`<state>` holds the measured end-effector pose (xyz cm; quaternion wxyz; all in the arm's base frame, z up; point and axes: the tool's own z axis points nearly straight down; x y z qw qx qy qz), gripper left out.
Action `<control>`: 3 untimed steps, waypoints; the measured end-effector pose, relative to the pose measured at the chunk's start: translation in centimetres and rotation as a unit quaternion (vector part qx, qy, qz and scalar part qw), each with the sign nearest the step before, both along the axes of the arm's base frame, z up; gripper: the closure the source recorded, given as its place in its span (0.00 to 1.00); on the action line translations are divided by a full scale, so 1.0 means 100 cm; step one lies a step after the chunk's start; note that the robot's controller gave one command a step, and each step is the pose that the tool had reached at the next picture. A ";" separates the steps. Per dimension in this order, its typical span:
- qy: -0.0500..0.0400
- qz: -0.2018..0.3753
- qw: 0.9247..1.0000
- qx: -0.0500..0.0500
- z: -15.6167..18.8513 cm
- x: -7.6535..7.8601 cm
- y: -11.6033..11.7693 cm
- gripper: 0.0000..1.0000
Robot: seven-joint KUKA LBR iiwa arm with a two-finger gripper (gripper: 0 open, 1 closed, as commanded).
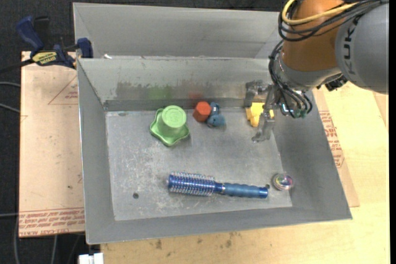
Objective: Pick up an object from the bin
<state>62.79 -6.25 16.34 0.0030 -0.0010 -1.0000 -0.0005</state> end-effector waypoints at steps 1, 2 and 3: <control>0.001 0.074 0.997 0.002 -0.054 -0.077 0.099 0.00; -0.003 0.118 0.993 0.000 -0.092 -0.132 0.110 0.00; -0.010 0.125 0.992 0.000 -0.085 -0.142 0.109 0.00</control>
Offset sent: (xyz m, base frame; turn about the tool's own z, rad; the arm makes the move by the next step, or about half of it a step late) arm -0.0744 0.0933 -0.0507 -0.1400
